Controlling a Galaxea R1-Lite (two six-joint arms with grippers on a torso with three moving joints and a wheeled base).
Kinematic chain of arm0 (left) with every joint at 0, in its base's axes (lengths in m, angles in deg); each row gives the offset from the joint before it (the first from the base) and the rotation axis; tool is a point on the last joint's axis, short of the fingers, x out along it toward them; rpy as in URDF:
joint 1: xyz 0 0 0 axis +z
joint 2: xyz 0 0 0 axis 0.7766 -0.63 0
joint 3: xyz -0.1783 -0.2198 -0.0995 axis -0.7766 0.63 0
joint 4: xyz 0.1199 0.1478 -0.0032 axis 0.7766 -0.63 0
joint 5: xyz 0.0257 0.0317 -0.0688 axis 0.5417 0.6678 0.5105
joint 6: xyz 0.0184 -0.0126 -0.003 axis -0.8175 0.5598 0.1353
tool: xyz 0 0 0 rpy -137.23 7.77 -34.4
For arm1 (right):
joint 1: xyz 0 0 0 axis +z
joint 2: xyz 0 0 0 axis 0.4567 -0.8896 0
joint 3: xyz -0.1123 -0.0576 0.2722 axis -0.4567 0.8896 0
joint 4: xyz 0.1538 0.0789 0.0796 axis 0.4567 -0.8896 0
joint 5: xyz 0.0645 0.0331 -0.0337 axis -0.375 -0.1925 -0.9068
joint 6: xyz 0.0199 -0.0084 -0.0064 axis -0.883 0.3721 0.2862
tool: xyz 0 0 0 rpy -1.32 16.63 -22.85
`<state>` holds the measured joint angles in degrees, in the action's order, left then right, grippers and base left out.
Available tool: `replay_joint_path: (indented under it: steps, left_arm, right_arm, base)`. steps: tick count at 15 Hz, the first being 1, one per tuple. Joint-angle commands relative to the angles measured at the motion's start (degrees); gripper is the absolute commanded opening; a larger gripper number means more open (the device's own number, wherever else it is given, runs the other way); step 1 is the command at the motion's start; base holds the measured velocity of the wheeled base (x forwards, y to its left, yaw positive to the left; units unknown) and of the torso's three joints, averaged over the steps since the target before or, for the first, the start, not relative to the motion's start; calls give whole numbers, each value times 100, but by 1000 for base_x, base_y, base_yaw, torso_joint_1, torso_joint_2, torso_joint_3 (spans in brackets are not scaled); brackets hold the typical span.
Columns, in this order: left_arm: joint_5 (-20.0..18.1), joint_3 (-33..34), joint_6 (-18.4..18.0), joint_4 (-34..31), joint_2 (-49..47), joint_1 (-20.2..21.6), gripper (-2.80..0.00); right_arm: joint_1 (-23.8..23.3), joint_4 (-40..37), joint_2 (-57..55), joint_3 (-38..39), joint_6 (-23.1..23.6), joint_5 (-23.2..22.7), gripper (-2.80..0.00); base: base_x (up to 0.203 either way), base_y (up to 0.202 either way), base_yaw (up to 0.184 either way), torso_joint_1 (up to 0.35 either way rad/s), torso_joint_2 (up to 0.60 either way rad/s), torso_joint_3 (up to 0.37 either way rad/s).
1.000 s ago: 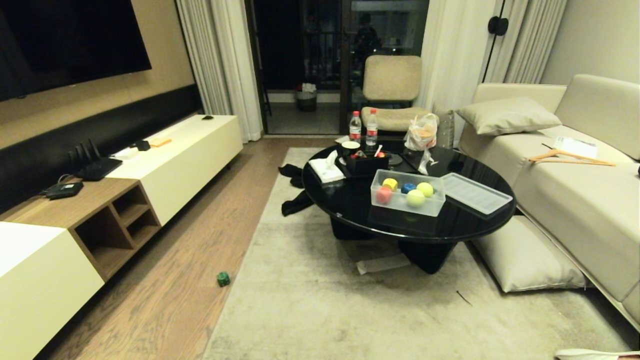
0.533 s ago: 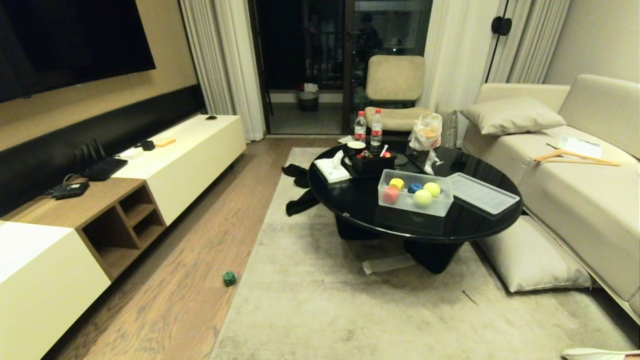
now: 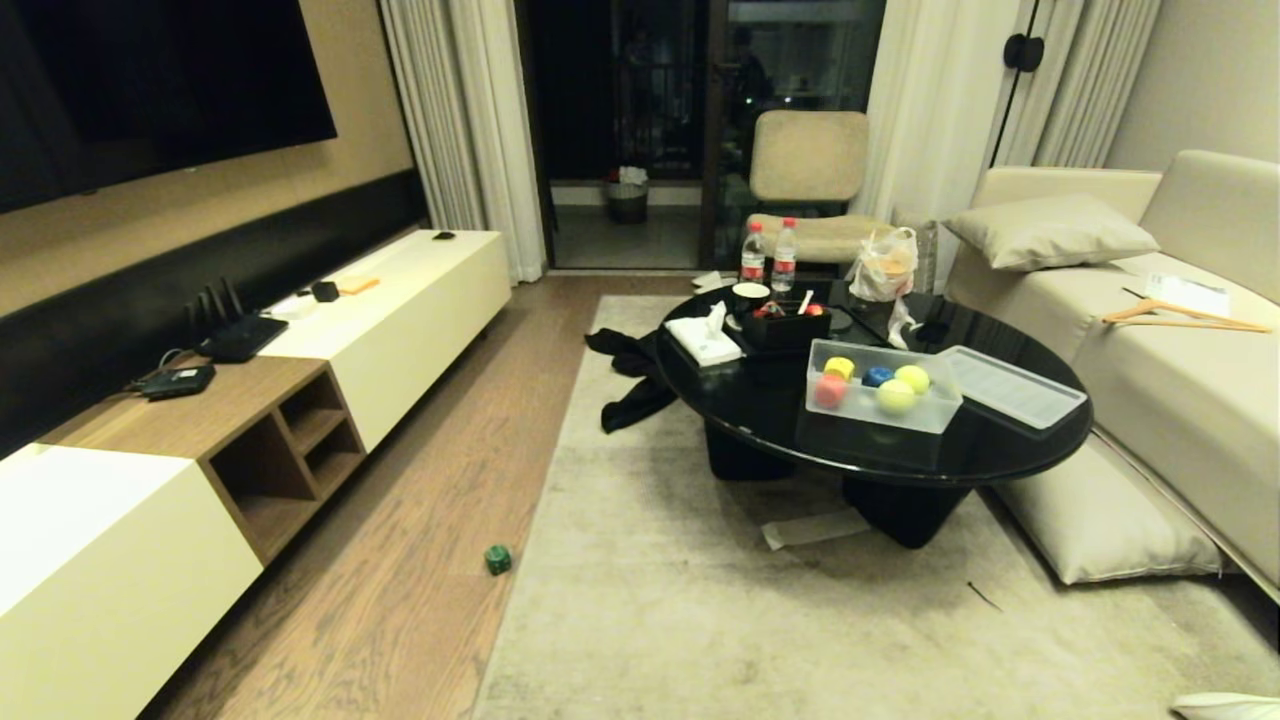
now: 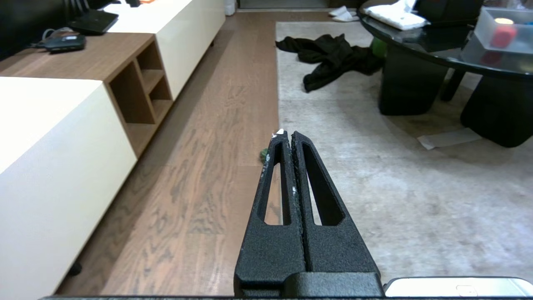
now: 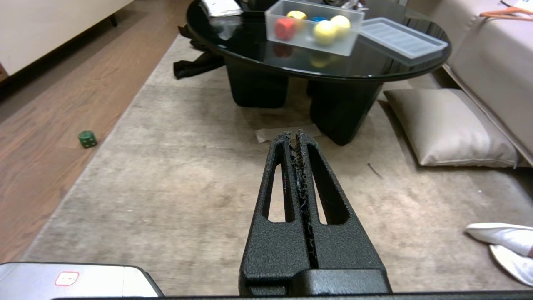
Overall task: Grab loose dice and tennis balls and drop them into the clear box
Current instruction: Pick up toys out of the box
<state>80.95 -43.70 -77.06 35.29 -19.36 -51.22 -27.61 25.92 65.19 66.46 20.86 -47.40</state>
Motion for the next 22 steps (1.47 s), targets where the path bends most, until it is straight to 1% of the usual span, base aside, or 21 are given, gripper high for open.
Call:
replay_joint_path:
  steps: [1,17,22]
  left_arm:
    - [0,9,5,2,0,-7,-280]
    - [0,9,5,2,0,0,-280]
    - [0,9,5,2,0,0,-280]
  right_arm:
    - [0,0,-7,9,0,-2,-280]
    - [0,0,-7,9,0,-2,-280]
    - [0,0,-7,9,1,-2,-280]
  base:
    - [0,142,19,2,1,2]
    - [0,195,-6,2,2,2]
    - [0,157,13,2,2,1]
